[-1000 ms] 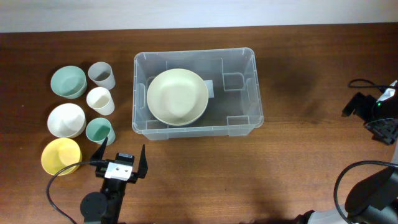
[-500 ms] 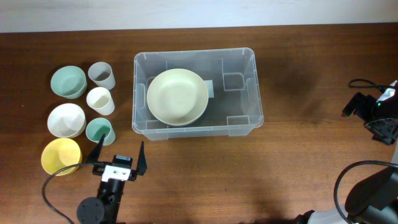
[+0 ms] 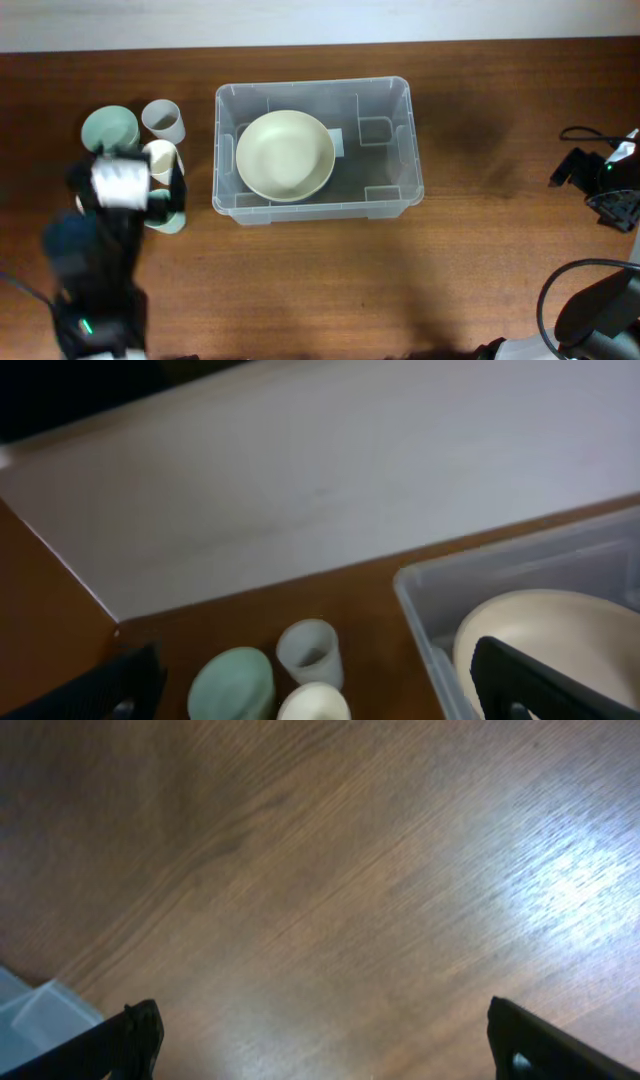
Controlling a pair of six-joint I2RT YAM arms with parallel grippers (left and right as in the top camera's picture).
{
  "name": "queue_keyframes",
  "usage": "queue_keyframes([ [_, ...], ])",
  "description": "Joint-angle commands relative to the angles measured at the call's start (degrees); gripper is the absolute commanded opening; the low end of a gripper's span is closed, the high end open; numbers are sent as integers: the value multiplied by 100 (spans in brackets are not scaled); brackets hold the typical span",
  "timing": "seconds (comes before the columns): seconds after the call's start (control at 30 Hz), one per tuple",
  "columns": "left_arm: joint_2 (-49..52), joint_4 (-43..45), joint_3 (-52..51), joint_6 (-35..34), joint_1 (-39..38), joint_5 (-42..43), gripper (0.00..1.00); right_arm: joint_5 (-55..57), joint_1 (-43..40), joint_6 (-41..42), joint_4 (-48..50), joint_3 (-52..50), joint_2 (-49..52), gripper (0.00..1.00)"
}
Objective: Pack container
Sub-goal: 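Move the left gripper over the white bowl at the left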
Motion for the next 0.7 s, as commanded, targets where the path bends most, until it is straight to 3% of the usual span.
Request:
queue_keyframes([
  [0.0, 1178, -728, 1255, 66, 37, 133, 100, -11, -7, -39, 17, -39, -44, 99],
  [0.1, 1930, -1115, 1978, 39, 42, 52, 100, -11, -7, -42, 20, -39, -42, 99],
  [0.17, 2374, -1467, 2557, -437, 90, -267, 100, -11, -7, -42, 20, -39, -42, 99],
  [0.27, 3161, -2955, 4035, -986, 420, -625, 100, -11, -7, -39, 20, -39, -42, 99],
  [0.4, 3963, -4258, 5512, -1034, 859, -638, 100, -11, -7, -39, 20, -39, -42, 99],
  [0.6, 4369, -4767, 5746, -1038, 962, -621, 100, -11, -7, -39, 20, -39, -42, 99],
  [0.67, 4518, -4916, 5746, -1329, 986, -721, 100, -11, -7, -42, 20, -39, -42, 99],
])
